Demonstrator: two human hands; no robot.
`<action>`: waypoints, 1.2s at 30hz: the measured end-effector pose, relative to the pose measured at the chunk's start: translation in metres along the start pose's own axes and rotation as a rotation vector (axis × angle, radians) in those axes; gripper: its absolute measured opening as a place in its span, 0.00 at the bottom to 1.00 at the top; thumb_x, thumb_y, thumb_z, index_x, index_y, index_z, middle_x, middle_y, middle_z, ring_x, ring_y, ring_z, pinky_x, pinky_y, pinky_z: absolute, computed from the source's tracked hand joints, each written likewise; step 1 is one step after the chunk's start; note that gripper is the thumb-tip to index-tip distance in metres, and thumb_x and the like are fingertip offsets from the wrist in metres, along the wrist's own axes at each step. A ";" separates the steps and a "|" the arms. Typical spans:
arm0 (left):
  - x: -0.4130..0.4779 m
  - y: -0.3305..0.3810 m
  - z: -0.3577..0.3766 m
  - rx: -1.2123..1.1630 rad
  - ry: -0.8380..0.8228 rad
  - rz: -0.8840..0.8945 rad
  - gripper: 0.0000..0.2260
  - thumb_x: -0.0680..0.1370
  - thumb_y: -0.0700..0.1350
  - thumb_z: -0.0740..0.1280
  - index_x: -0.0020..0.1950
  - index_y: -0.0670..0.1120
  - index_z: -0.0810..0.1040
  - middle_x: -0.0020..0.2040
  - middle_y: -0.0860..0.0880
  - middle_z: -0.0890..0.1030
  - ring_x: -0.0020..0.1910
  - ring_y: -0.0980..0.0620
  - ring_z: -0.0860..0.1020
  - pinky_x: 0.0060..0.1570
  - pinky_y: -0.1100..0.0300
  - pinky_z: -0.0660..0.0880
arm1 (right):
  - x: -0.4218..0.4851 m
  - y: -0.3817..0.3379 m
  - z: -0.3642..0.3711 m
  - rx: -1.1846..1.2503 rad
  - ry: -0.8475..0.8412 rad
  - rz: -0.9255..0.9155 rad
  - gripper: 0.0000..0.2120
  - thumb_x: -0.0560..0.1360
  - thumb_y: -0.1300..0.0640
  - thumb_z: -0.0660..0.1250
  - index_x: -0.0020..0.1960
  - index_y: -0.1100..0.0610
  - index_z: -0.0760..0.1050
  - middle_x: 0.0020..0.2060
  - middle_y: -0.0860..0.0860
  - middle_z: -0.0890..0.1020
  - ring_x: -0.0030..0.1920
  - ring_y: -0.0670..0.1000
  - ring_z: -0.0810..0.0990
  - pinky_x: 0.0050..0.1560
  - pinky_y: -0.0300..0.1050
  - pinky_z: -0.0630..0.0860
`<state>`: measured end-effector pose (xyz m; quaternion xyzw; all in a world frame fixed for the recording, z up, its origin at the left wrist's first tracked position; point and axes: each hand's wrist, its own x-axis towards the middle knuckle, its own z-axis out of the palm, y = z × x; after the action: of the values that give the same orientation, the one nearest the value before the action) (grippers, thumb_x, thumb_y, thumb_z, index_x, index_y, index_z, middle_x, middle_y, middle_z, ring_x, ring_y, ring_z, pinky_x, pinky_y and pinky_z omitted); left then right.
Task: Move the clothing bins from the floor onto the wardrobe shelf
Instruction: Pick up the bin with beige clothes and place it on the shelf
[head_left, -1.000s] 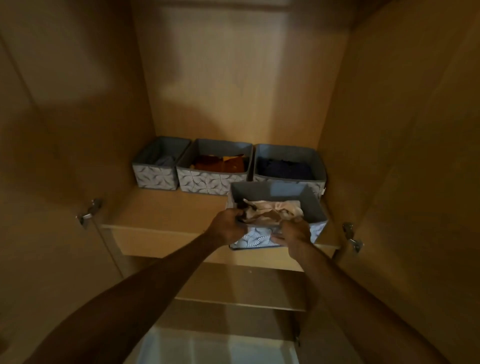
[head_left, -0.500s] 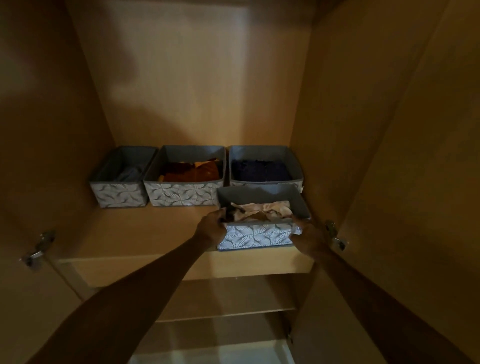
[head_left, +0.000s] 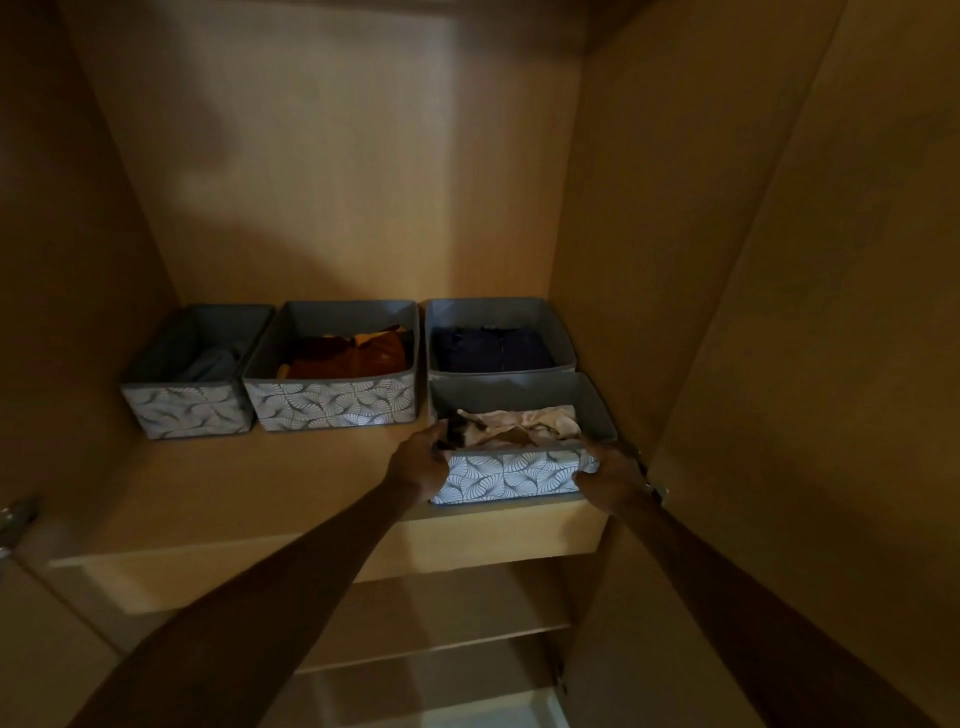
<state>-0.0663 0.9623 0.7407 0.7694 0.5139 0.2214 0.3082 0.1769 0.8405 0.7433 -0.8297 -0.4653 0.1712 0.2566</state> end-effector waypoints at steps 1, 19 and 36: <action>0.001 0.000 0.001 0.000 0.004 -0.007 0.25 0.77 0.41 0.64 0.73 0.56 0.68 0.62 0.45 0.81 0.58 0.44 0.79 0.53 0.59 0.73 | 0.001 0.000 0.000 -0.011 0.002 -0.009 0.31 0.72 0.57 0.68 0.73 0.48 0.65 0.62 0.58 0.77 0.55 0.56 0.78 0.57 0.46 0.75; -0.022 -0.006 -0.008 -0.215 0.051 0.017 0.21 0.78 0.42 0.66 0.72 0.48 0.71 0.64 0.45 0.79 0.63 0.44 0.76 0.54 0.62 0.69 | 0.003 0.012 0.008 -0.037 -0.052 -0.030 0.39 0.70 0.48 0.72 0.75 0.40 0.56 0.74 0.59 0.62 0.72 0.61 0.64 0.70 0.54 0.67; -0.199 -0.067 0.012 -0.774 0.330 -0.420 0.09 0.77 0.34 0.66 0.54 0.43 0.81 0.49 0.45 0.83 0.46 0.51 0.79 0.37 0.74 0.73 | -0.121 -0.019 0.098 0.748 -0.451 0.002 0.20 0.76 0.63 0.67 0.66 0.51 0.75 0.58 0.48 0.79 0.47 0.39 0.79 0.50 0.50 0.78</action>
<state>-0.1770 0.7935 0.6804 0.4320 0.5802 0.4490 0.5246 0.0510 0.7710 0.6808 -0.6220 -0.4150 0.5050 0.4311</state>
